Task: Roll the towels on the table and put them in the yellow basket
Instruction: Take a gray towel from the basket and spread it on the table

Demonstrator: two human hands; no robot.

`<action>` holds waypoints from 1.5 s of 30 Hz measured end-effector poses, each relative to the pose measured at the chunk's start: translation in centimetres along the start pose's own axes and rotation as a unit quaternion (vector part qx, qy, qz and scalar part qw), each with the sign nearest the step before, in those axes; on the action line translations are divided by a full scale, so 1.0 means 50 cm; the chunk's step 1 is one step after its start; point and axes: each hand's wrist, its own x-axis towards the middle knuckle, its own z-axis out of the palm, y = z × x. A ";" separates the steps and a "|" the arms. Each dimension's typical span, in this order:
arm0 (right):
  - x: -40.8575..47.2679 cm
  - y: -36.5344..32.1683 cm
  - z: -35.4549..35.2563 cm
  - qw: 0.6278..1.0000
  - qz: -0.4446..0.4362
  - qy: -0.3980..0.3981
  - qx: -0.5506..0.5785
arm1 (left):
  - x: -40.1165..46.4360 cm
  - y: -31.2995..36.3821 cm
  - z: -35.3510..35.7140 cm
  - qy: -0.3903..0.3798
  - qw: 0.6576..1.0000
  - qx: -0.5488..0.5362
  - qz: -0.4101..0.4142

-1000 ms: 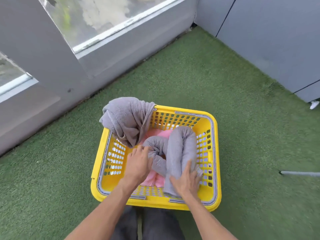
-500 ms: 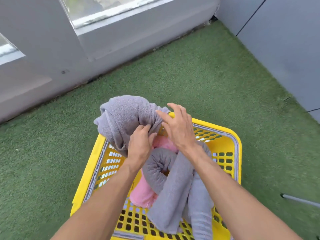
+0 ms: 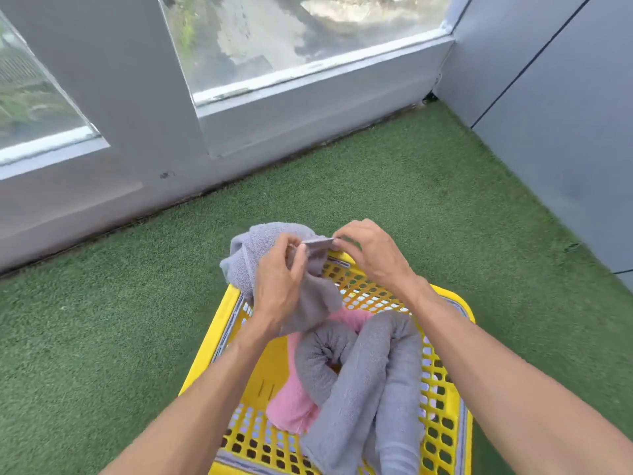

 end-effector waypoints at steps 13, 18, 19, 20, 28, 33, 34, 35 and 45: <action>0.180 -0.540 -0.291 0.972 -0.031 0.121 0.197 | 0.038 0.350 -0.499 0.175 0.970 0.084 0.148; 0.101 -0.752 -0.320 0.970 -0.084 0.154 0.166 | -0.087 0.377 -0.663 0.192 0.962 0.083 0.176; 0.078 -0.794 -0.322 0.969 -0.089 0.160 0.167 | -0.116 0.384 -0.695 0.199 0.959 0.082 0.184; 0.054 -0.835 -0.321 0.967 -0.096 0.169 0.166 | -0.146 0.390 -0.727 0.206 0.956 0.079 0.194; -0.179 -1.111 -0.237 0.955 -0.093 0.236 0.151 | -0.411 0.380 -0.972 0.197 0.938 0.120 0.259; -0.336 -1.184 -0.227 0.953 -0.055 0.256 0.156 | -0.515 0.375 -1.010 0.131 0.948 0.118 0.267; -0.368 -1.184 -0.234 0.953 -0.042 0.258 0.154 | -0.530 0.379 -1.001 0.110 0.951 0.111 0.266; -0.403 -1.181 -0.242 0.953 -0.028 0.257 0.157 | -0.545 0.382 -0.986 0.089 0.954 0.109 0.267; -0.738 -1.026 -0.339 0.914 0.168 0.316 0.192 | -0.724 0.452 -0.649 -0.136 0.949 0.019 0.284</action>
